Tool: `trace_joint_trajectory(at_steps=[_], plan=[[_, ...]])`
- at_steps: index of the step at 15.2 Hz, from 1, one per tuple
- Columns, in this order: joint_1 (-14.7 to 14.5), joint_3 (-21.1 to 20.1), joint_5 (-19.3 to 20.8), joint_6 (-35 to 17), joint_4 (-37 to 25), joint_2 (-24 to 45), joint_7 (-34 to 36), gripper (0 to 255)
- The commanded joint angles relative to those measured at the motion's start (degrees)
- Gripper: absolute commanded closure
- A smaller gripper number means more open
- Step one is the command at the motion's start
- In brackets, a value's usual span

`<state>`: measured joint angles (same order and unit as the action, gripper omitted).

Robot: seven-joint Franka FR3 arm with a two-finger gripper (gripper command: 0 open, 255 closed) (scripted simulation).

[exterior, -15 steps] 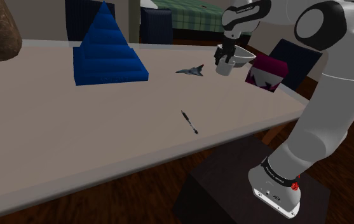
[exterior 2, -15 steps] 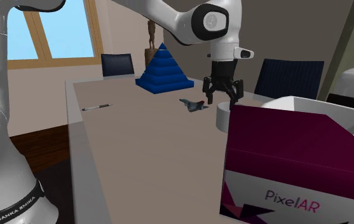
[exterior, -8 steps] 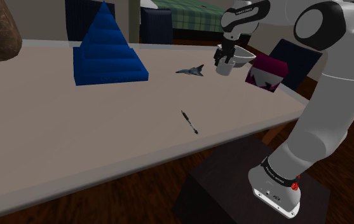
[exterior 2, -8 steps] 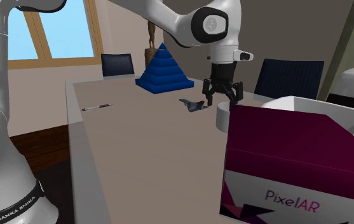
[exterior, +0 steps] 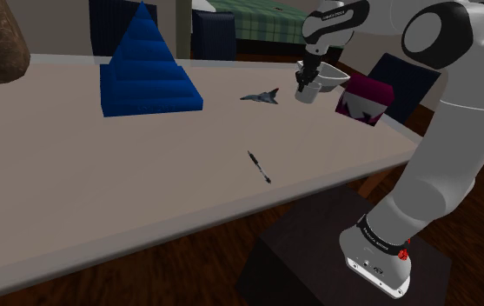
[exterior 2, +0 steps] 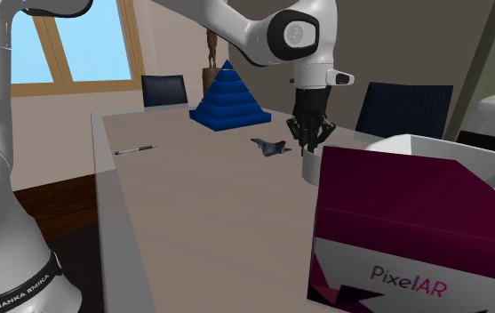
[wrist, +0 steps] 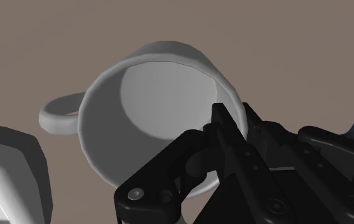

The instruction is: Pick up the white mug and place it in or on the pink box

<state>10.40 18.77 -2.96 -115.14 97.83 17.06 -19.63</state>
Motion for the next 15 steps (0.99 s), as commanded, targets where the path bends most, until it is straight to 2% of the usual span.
trace_joint_trajectory(at_steps=[1, 3, 15], plan=[[0.00, 0.00, 0.00, 0.00, 0.00, 0.00, 0.00, 255], [0.00, 0.00, 0.00, -0.01, 0.00, 0.00, 0.00, 255], [0.02, 0.28, 0.62, 8.62, -7.05, -1.67, 0.16, 255]])
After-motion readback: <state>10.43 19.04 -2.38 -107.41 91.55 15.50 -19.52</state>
